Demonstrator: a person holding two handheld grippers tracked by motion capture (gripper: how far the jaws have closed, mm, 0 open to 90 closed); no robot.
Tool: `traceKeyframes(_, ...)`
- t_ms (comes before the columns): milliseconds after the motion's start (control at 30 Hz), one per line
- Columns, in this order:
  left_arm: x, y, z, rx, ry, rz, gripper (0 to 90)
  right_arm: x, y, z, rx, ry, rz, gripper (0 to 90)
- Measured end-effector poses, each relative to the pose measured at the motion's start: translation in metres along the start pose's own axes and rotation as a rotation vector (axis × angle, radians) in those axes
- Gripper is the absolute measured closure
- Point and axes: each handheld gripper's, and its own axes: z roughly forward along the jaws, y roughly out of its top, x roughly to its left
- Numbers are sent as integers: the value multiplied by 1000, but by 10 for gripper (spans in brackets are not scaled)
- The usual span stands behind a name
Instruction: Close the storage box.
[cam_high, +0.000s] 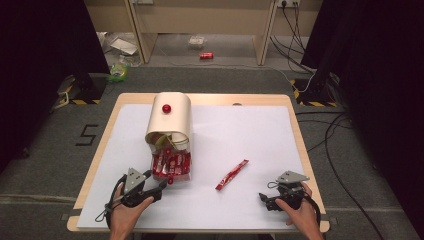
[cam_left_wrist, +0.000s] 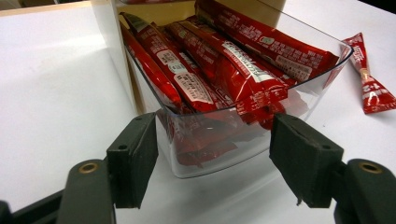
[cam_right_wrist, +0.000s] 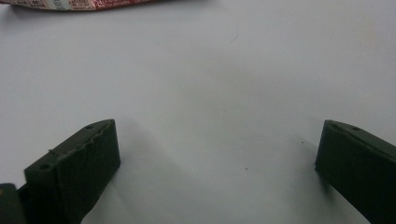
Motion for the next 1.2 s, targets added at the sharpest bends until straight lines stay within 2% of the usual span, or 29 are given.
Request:
traceKeyframes(233, 2, 4, 8, -4, 16, -4, 321, 0, 0, 0, 0, 0, 0, 3)
traceKeyframes(533, 3, 8, 17, -14, 57, 8, 324, 0, 0, 0, 0, 0, 0, 3)
traceKeyframes(633, 3, 9, 19, -3, 72, -7, 315, 0, 0, 0, 0, 0, 0, 4)
traceKeyframes(767, 3, 9, 23, 8, 101, -3, 308, 0, 0, 0, 0, 0, -1, 4)
traceKeyframes(1200, 8, 11, 29, 3, 104, -15, 270, 0, 0, 0, 0, 0, 0, 4)
